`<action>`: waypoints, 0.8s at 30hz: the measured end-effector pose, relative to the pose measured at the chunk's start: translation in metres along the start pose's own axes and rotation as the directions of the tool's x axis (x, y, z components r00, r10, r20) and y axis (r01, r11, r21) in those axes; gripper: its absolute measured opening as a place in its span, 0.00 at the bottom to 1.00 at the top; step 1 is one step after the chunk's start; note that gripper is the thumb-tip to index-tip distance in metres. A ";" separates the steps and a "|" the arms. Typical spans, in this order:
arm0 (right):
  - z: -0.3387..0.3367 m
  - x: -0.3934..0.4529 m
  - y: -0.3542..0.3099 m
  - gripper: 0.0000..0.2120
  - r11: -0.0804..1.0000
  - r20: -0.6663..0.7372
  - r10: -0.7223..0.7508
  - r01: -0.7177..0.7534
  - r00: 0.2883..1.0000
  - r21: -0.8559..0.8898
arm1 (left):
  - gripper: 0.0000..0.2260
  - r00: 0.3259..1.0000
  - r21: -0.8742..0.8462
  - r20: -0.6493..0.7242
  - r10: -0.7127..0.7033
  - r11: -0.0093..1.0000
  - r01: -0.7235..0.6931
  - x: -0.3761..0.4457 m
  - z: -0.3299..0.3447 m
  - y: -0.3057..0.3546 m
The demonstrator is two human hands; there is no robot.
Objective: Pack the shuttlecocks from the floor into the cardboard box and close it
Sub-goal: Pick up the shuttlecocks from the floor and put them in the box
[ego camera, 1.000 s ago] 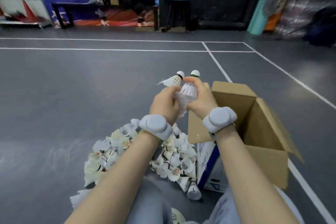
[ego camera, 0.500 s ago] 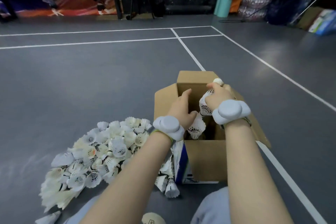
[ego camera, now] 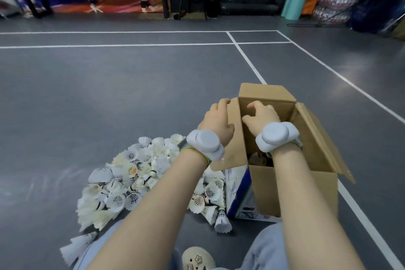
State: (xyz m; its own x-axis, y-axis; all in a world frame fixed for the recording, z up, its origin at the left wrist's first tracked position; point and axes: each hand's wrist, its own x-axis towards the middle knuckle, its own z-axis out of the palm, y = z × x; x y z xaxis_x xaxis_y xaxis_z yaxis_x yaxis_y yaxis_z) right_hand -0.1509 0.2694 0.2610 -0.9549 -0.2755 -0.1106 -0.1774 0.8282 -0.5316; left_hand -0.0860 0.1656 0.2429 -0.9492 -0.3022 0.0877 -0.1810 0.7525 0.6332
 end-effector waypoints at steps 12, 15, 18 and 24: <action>0.139 -0.019 -0.130 0.20 0.969 0.366 -0.238 0.243 0.900 0.032 | 0.25 0.960 0.099 -0.125 -0.250 0.960 0.263 -0.046 -0.118 -0.146; 0.203 -0.029 -0.160 0.20 0.952 0.515 -0.251 0.306 0.820 -0.022 | 0.24 0.906 0.083 -0.164 -0.391 0.909 0.408 -0.074 -0.133 -0.226; 0.266 -0.040 -0.172 0.20 0.931 0.634 -0.224 0.354 0.740 -0.085 | 0.23 0.809 0.017 -0.175 -0.561 0.820 0.572 -0.114 -0.123 -0.299; 0.397 -0.061 -0.162 0.20 0.914 0.779 -0.190 0.398 0.597 -0.082 | 0.23 0.552 0.034 -0.049 -0.833 0.551 0.834 -0.191 -0.060 -0.418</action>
State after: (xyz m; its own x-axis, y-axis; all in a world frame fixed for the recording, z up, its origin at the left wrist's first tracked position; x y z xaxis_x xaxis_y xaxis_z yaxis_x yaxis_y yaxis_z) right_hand 0.0304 -0.0418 0.0208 -0.3508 -0.7025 -0.6192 -0.5620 0.6868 -0.4609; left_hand 0.1868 -0.1261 0.0080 -0.3601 -0.8221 -0.4409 -0.9001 0.1819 0.3959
